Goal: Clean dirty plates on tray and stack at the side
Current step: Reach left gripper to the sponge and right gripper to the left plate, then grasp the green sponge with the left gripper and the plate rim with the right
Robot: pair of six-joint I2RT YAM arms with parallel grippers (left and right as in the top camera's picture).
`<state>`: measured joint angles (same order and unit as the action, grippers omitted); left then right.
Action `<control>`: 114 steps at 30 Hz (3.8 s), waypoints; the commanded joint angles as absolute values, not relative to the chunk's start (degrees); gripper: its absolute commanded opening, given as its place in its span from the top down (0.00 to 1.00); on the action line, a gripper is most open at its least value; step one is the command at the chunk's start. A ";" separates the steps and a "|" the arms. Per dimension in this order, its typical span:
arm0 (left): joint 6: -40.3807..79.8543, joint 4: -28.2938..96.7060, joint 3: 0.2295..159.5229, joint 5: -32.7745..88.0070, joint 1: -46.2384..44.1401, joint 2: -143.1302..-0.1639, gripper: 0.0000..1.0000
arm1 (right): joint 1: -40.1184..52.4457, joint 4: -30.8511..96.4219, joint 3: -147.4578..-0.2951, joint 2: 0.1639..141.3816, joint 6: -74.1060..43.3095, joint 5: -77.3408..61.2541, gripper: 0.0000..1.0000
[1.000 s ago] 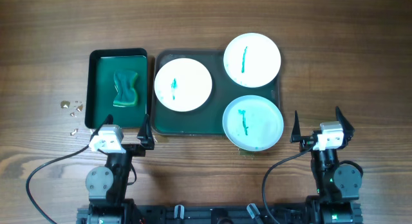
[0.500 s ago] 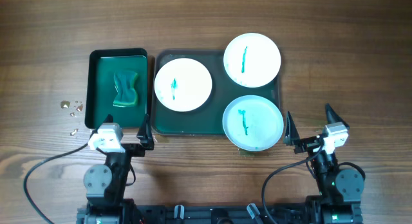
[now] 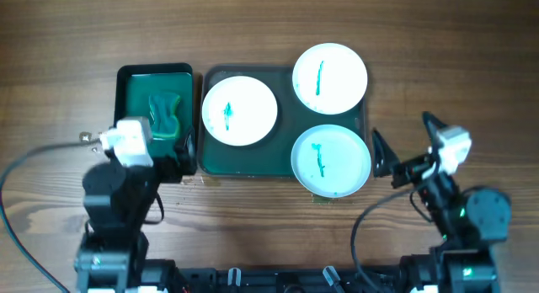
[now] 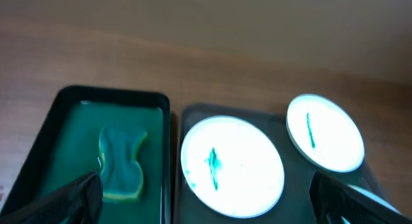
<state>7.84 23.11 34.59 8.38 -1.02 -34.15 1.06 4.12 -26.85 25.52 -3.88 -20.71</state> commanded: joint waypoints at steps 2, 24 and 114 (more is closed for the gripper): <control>8.12 30.15 46.09 10.07 -0.86 -43.42 0.00 | 1.39 13.54 -42.11 39.99 -4.69 -27.94 0.00; 8.16 50.00 65.36 17.34 -0.86 -69.25 0.00 | 3.68 53.36 -80.16 96.73 -4.01 -37.12 0.18; 18.81 44.86 76.82 13.69 -0.86 -99.31 0.96 | 29.34 37.50 -89.23 127.35 -28.69 -15.07 0.96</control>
<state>13.10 44.42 76.49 10.09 2.79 -98.15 29.17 36.77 -89.32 125.51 -28.88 -15.42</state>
